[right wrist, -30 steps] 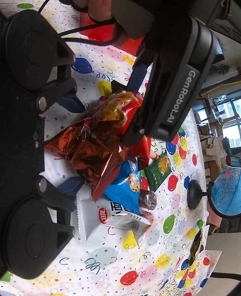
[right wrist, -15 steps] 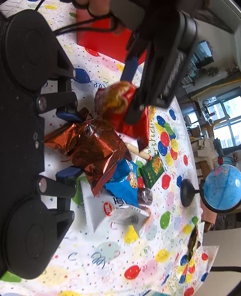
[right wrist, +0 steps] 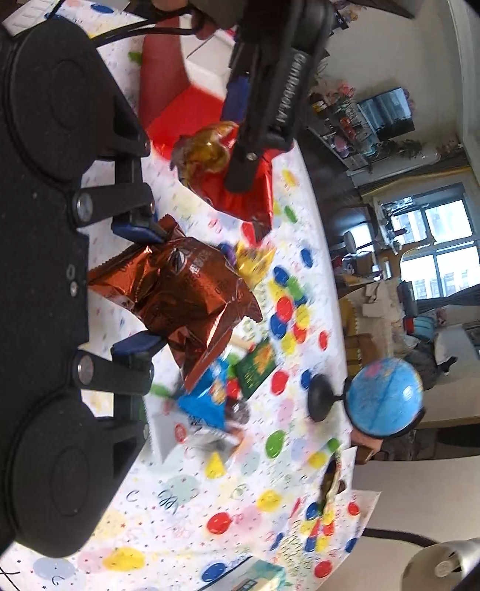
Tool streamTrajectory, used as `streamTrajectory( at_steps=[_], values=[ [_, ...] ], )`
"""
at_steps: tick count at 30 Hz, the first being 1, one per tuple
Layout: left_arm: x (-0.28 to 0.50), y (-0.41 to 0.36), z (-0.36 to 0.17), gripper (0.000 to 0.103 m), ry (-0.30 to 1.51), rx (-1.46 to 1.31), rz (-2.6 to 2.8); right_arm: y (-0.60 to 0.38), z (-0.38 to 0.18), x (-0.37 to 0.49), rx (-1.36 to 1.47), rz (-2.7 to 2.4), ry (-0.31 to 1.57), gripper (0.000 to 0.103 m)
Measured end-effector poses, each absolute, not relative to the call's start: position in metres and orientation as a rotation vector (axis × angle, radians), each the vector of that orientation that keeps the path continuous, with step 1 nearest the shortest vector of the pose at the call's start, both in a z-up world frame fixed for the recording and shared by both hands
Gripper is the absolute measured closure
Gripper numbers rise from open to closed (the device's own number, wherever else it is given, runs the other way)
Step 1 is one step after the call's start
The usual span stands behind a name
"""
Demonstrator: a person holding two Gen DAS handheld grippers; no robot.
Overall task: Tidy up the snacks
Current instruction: 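Carry both bags over the cardboard box and open both tools to drop them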
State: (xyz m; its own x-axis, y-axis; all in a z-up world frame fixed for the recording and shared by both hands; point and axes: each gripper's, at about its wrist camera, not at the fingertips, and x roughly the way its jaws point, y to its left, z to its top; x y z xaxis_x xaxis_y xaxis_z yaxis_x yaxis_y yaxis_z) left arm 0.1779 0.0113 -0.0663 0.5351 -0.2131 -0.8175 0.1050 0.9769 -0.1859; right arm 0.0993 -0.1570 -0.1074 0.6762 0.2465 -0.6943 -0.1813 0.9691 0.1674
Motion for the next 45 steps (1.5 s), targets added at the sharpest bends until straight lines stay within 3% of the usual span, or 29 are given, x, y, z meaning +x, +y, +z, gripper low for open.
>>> streamTrajectory(
  at_steps=[24,45],
  values=[
    [0.125,0.169,-0.022,0.035,0.847,-0.154,0.048,0.008,-0.054,0.111,-0.061,0.469,0.746,0.054],
    [0.155,0.274,-0.071,0.035,0.92,-0.149,0.236,0.123,-0.097,0.159,-0.218,0.565,0.883,0.054]
  ],
)
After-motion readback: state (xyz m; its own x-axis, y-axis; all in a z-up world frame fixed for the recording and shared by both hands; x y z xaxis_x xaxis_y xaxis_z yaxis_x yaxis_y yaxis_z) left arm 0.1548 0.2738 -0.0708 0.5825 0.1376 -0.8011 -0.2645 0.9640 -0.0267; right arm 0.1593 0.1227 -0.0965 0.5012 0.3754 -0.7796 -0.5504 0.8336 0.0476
